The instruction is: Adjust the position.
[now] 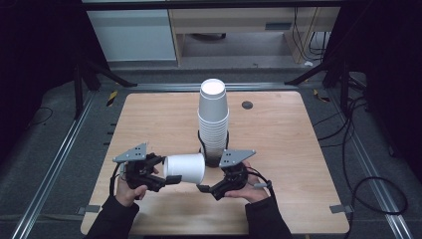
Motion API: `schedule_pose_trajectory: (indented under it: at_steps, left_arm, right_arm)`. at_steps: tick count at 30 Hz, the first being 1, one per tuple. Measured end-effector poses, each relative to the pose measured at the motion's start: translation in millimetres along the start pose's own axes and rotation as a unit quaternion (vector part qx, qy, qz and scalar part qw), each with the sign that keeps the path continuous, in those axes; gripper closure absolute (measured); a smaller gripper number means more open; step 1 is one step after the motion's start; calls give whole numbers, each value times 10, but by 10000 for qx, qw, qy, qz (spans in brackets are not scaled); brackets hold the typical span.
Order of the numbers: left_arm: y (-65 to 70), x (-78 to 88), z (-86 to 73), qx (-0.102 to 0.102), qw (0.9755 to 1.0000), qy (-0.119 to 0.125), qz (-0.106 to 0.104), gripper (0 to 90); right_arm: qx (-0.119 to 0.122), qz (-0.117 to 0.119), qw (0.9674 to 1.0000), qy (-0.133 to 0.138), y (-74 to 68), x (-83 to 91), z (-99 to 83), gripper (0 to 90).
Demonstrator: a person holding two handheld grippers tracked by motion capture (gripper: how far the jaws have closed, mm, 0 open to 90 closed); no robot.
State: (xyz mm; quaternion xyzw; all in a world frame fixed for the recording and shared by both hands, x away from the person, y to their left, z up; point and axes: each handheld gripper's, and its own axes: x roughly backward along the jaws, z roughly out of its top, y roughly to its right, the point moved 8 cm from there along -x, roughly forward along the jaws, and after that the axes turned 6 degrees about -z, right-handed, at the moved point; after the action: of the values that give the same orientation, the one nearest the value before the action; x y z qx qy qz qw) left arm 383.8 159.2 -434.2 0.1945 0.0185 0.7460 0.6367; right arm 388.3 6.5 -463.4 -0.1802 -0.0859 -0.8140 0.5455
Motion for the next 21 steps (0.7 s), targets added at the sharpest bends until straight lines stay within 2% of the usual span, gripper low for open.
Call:
schedule_pose_trajectory:
  at_steps: [12, 21]
  left_arm:
    - [103, -116, -58, -100, 9991, -257, -307, 227]
    - [129, -155, -96, -122, 9982, -418, -405, 227]
  right_arm:
    - [83, 430, 9990, -44, -97, -116, -28, 43]
    - [210, 712, 9972, -125, -167, -213, -41, 58]
